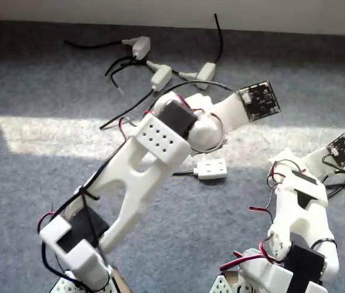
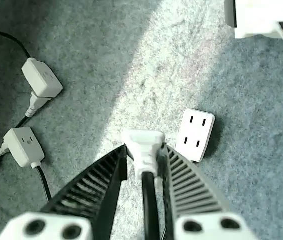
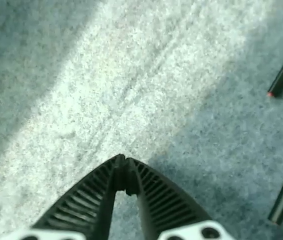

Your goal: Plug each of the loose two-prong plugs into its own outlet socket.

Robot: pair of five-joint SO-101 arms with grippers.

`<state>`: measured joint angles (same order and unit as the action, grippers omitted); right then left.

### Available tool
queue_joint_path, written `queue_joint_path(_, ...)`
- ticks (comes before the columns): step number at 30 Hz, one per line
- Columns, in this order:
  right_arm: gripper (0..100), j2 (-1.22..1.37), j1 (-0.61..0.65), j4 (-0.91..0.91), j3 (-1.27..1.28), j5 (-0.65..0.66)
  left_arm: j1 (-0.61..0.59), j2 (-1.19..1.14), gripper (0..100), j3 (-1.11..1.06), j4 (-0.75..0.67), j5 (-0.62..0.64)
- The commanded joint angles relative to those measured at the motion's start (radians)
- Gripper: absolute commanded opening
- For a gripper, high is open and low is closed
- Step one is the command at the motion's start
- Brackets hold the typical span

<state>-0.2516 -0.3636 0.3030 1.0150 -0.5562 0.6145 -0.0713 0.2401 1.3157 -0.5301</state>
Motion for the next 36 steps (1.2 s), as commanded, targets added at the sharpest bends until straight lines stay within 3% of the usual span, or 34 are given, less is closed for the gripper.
queue_joint_path(1,0.6,-0.008,-0.012,-0.019,-0.007,-0.008,0.018,-0.255,1,0.358,0.233,-0.017)
queue_joint_path(6,0.6,-0.007,-0.012,-0.019,-0.008,-0.008,0.031,-0.473,1,0.596,0.396,-0.078)
queue_joint_path(10,0.6,-0.007,-0.012,-0.019,-0.008,-0.008,0.062,-0.556,1,0.708,0.436,-0.137)
queue_joint_path(21,0.6,-0.007,-0.064,-0.065,-0.004,-0.014,0.147,-0.572,1,0.687,0.433,-0.172)
queue_joint_path(25,0.6,-0.008,-0.148,-0.071,-0.012,-0.015,0.128,-0.572,1,0.639,0.43,-0.172)
queue_joint_path(31,0.6,-0.018,-0.397,-0.077,-0.048,-0.015,0.081,-0.572,1,0.625,0.361,-0.104)
queue_joint_path(36,0.6,-0.008,-0.417,-0.082,-0.01,-0.009,0.076,-0.572,1,0.61,0.292,-0.063)
